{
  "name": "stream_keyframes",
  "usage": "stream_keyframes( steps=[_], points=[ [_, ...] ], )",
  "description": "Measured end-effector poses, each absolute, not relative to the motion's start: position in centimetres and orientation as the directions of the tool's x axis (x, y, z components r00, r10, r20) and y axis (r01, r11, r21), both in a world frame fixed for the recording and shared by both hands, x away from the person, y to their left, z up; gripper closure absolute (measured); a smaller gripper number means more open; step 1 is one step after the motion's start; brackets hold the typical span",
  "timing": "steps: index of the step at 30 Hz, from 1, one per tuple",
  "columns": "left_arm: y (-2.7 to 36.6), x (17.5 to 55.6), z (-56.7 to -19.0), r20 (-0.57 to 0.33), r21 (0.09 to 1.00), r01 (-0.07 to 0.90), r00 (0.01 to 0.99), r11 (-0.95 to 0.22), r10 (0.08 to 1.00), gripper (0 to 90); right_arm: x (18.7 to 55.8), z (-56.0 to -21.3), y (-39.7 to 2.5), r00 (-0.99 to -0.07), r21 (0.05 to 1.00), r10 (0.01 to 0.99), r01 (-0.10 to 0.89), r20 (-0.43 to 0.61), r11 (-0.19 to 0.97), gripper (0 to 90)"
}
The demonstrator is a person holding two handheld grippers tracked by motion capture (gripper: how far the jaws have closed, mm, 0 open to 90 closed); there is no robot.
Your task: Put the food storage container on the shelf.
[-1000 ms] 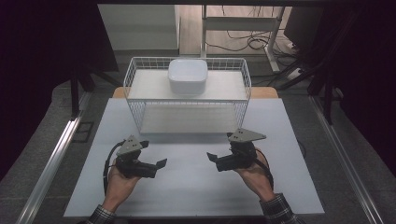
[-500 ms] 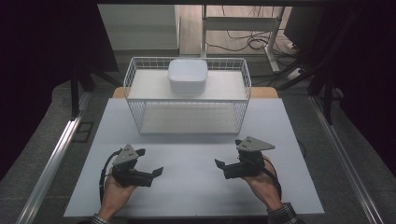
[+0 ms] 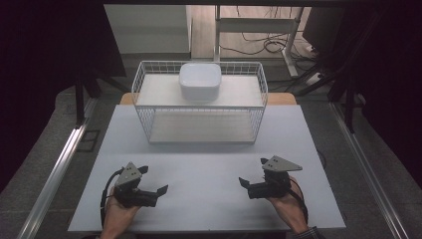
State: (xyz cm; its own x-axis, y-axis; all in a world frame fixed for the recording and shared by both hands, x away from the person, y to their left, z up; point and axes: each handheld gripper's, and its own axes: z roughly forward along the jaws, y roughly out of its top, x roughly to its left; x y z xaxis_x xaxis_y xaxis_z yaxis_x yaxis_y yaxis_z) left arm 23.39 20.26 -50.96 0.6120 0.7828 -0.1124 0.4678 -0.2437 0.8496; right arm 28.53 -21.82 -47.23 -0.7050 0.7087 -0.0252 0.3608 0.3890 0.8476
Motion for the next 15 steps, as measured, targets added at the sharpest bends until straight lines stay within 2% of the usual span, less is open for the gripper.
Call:
stream_keyframes(
  steps=[15],
  points=[
    [19.7, 24.0, -53.3, -0.079, 0.771, 0.547, 0.592, -0.328, 0.802, 0.6, 28.8, -50.8, -21.8, -0.711, 0.785, 0.703, 0.426, -0.017, 0.449, 0.0]
  ],
)
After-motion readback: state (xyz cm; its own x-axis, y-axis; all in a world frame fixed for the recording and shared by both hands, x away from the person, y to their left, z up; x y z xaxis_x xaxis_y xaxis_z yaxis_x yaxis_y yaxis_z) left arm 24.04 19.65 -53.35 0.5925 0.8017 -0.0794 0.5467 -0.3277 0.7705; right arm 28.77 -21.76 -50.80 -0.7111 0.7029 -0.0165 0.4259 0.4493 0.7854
